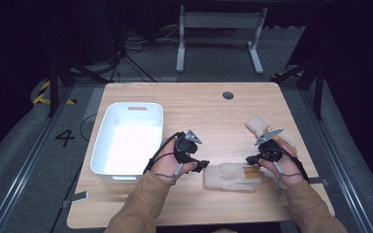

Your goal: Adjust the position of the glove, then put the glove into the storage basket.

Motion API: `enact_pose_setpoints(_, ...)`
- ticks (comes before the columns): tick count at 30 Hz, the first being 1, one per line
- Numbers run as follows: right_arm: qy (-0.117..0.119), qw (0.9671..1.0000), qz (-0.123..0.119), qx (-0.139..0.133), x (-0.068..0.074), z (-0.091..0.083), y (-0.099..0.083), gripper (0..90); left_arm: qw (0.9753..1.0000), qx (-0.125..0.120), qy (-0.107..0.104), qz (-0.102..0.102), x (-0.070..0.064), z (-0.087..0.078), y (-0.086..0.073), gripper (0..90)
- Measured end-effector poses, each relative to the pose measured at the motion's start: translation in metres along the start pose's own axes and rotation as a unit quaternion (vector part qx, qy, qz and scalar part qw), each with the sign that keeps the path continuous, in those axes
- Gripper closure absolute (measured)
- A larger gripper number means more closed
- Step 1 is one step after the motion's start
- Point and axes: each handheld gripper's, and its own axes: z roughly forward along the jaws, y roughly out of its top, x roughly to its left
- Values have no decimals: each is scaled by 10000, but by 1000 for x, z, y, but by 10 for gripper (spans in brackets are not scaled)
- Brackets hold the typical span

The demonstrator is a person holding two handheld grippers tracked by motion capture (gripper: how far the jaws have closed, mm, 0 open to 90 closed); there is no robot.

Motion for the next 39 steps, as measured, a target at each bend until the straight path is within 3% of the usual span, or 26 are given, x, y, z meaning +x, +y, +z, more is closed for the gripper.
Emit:
enact_pose_setpoints(9, -32, 10000, 40, -58, 0, -8, -5, 900, 9999, -11, 47, -97, 6, 1, 1, 348)
enact_pose_setpoints(15, -189, 9990, 107, -402, -3, -20, -8, 899, 9994, -138, 77, -296, 13, 2, 0, 340)
enact_pose_setpoints(28, -582, 9917, 436, -1062, -21, -41, -19, 880, 9996, -158, 94, -210, 12, 3, -1, 341)
enact_pose_setpoints(39, -833, 9853, 659, -1336, -38, -49, -17, 826, 9998, -101, 64, -155, 7, -1, -8, 334)
